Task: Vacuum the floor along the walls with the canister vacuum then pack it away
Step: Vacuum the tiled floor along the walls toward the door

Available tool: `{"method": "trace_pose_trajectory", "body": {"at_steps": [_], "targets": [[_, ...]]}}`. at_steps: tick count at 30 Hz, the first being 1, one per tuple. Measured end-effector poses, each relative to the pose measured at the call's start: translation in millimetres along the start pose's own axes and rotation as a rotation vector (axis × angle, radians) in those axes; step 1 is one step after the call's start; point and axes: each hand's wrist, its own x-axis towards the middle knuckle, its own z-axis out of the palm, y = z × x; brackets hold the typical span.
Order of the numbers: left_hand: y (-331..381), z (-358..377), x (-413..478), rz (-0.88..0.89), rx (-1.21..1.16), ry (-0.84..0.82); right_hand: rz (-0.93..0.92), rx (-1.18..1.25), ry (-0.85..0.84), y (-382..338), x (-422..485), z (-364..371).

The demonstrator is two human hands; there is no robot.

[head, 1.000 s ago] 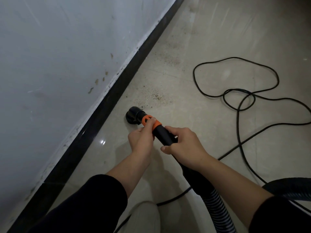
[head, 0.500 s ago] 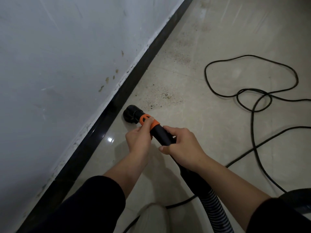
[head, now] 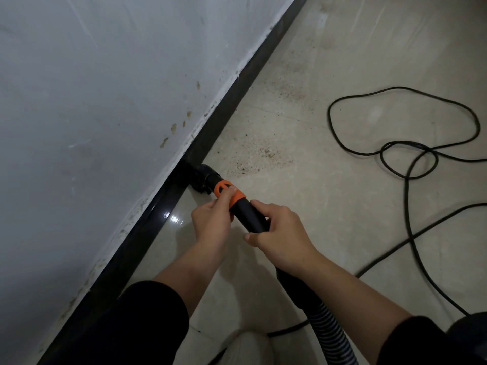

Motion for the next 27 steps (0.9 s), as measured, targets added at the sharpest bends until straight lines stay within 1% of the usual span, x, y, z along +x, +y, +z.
{"method": "trace_pose_trajectory", "body": {"at_steps": [15,27], "targets": [[-0.9,6.2,20.0,-0.063,-0.067,-0.092,-0.070,-0.167,0.092,4.8,6.2,7.6],[-14.3,29.2,9.1,-0.095,-0.058,-0.161,-0.056,-0.193,0.139,20.7,-8.5,-12.7]]}}
